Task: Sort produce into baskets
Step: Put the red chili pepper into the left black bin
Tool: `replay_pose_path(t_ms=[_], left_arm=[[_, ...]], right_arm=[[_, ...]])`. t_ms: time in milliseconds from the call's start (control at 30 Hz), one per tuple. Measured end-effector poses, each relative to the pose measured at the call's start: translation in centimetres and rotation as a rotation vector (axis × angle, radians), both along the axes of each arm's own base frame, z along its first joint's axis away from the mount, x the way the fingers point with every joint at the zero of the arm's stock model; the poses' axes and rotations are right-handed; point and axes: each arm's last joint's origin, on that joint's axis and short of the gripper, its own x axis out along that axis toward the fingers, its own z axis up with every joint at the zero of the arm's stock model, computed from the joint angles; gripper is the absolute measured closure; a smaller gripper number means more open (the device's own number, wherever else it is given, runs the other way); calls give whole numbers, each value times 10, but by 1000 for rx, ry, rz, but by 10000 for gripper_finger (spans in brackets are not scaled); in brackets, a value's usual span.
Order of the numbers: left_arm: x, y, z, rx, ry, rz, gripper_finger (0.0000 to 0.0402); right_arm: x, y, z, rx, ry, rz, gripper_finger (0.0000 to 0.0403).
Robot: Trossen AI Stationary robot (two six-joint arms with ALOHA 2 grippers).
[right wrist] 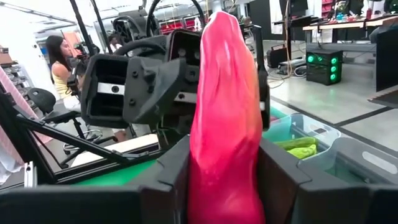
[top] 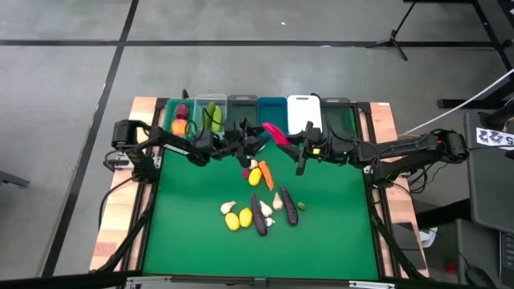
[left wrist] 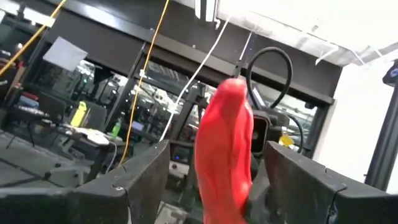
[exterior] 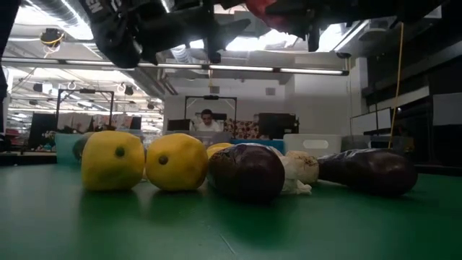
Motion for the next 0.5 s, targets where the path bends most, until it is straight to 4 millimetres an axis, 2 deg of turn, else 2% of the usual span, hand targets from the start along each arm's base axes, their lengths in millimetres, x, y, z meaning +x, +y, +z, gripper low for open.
replay_pose_path(t_ms=[267, 500], left_arm=[[12, 1, 16, 53, -1, 13, 144], [19, 1, 18, 71, 55, -8, 144]], right_arm=[[0, 0, 0, -1, 3, 8, 267], [0, 0, -1, -1, 3, 8, 267]])
